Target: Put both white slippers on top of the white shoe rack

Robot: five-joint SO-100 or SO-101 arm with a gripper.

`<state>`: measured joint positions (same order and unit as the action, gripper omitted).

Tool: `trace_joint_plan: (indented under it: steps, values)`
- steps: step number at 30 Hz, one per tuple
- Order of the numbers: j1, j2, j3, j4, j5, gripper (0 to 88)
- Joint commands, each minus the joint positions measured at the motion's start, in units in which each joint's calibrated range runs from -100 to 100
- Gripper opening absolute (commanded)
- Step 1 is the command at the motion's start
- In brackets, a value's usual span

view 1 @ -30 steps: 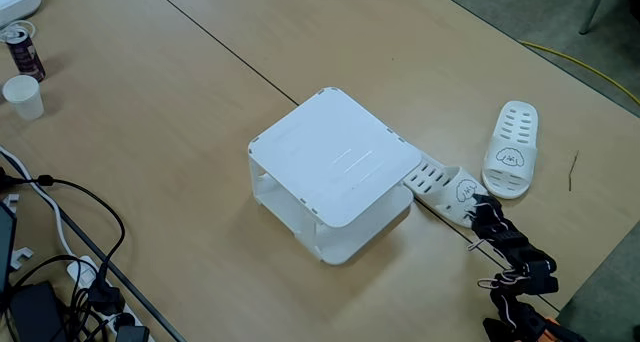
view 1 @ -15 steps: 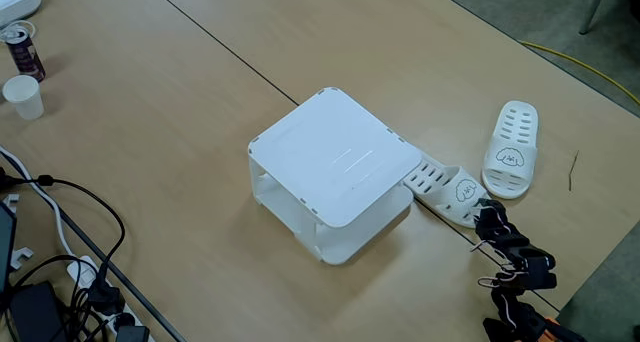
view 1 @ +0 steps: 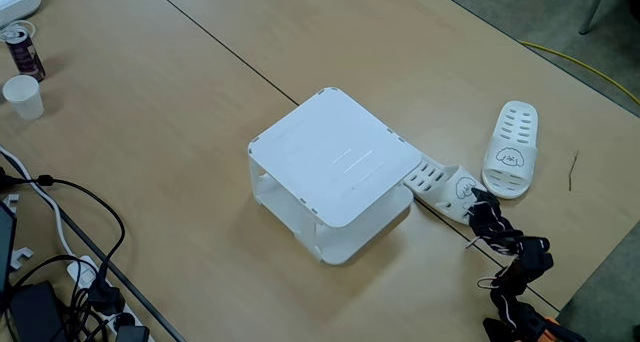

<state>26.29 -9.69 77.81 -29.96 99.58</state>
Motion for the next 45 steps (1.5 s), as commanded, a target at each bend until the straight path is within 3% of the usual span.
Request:
trace_joint_plan:
  steps: [1, 22, 35, 45]
  values:
    - [-0.31, 3.51, -7.31, -3.43, 0.42, 18.0]
    - [-13.46, 4.01, -6.95, -8.35, 0.42, 17.9]
    - [-3.84, 4.35, -3.61, -8.35, 0.42, 17.6]
    - [-5.24, 4.43, -4.15, -8.35, 0.42, 17.7]
